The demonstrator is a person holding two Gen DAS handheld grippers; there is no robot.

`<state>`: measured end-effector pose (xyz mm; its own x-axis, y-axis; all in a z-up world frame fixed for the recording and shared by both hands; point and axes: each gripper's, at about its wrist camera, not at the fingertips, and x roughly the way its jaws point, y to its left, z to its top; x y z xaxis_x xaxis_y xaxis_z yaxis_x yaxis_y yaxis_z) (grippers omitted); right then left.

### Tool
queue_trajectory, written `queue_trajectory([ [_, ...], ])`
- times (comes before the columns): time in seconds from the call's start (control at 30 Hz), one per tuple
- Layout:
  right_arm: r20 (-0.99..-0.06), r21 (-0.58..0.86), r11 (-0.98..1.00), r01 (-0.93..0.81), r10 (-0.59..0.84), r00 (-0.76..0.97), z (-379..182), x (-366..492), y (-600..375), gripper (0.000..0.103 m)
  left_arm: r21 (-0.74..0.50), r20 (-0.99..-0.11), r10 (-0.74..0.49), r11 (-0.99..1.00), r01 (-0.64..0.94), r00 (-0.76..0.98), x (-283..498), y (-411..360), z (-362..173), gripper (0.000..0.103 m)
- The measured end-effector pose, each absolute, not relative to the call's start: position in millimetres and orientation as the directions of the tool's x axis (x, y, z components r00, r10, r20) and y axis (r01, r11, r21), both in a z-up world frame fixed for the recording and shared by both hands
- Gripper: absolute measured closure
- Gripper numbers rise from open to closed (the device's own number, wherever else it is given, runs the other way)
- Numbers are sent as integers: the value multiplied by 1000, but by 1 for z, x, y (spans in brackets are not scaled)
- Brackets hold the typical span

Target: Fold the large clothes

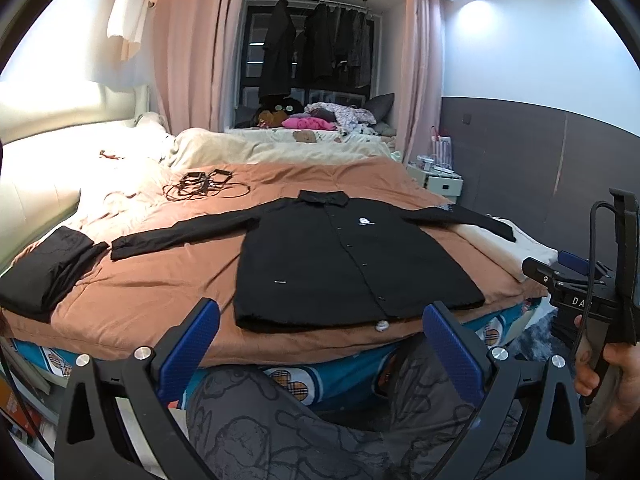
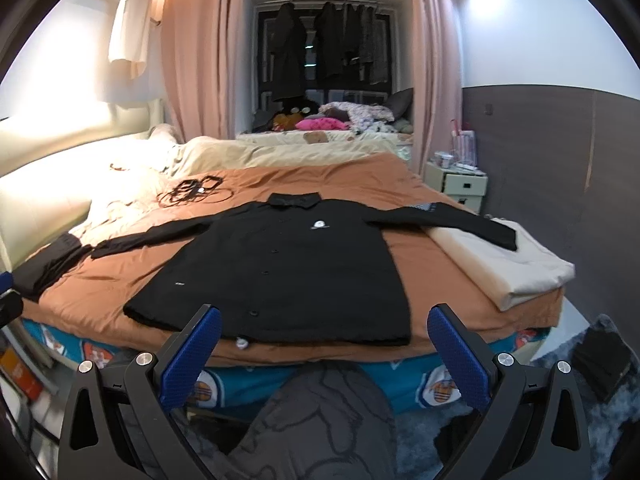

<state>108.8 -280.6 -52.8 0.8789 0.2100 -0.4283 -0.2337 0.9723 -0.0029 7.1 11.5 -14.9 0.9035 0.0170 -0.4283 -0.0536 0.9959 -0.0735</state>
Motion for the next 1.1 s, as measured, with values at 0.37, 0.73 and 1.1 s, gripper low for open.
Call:
queue_trajectory([
  [0.37, -476, 17, 957, -290, 263, 839, -60, 177, -241, 0, -107, -488, 91, 981, -162, 868, 62, 77, -24, 0],
  [0.73, -517, 54, 921, -386, 356, 778, -65, 263, -182, 0, -171, -560, 197, 923, -345, 805, 113, 174, -38, 0],
  [1.1, -560, 55, 892, -449, 400, 726, -73, 331, -117, 10, -198, -605, 277, 856, -478, 747, 154, 271, -51, 1],
])
